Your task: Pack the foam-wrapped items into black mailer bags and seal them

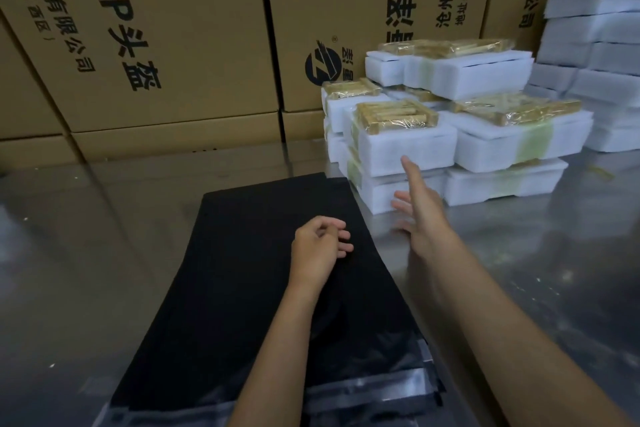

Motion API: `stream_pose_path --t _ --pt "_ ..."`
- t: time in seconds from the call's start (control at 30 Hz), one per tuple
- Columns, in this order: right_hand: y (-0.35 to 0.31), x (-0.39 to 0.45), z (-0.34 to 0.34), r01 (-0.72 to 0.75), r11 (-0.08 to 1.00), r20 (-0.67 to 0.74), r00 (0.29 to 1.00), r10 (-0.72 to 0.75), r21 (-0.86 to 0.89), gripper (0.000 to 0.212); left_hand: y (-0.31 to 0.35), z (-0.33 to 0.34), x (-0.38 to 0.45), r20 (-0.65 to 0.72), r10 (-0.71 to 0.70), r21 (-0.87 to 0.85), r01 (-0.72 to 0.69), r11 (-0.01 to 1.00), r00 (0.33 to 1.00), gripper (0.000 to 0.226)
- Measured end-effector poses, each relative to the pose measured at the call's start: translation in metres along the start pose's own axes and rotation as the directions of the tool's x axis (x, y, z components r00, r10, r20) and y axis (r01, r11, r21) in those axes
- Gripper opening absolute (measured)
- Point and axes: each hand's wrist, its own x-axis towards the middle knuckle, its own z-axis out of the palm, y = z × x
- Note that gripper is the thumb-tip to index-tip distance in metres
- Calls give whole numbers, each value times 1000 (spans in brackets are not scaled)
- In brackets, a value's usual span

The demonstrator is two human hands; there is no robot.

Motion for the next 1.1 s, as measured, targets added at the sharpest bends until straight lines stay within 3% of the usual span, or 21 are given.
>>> stream_pose_path --t 0.07,0.2,0.3,0.43,0.6,0.7,0.77,0.8,0.87,0.93,1.1 --pt "-9 6 4 22 994 -32 999 -19 110 54 0 0 1 -2 -18 -36 18 999 1000 25" --pt "-35 21 15 1 963 -48 999 12 269 92 -2 2 2 -14 -30 -49 29 998 999 26" --pt "-46 29 27 -45 925 -50 996 69 376 101 -3 1 6 -38 -50 -70 48 996 998 26" --pt "-40 33 27 -17 942 -89 995 50 335 90 -2 1 5 -31 -58 -55 56 997 998 26" --pt "-28 21 10 43 893 47 996 -71 448 67 10 -6 2 46 -79 -19 80 997 996 23" --pt "-15 6 -8 58 890 79 991 -104 452 56 18 -21 2 56 -33 156 24 988 998 19" --pt "-8 -4 -20 53 878 97 989 -112 476 43 18 -37 1 90 15 419 -52 906 996 11" --pt "-5 -9 -26 50 873 107 988 -116 485 38 17 -45 -1 144 -19 584 -69 809 989 18" --pt "-2 -20 -34 35 858 153 980 -131 513 40 11 -59 -5 277 -190 784 -108 611 942 51" --pt "1 -28 -37 15 842 222 962 -160 539 48 9 -65 -7 354 -311 821 -134 555 882 75" --pt "10 -38 -35 18 822 316 918 -239 570 45 7 -66 8 363 -312 826 -148 544 878 80"
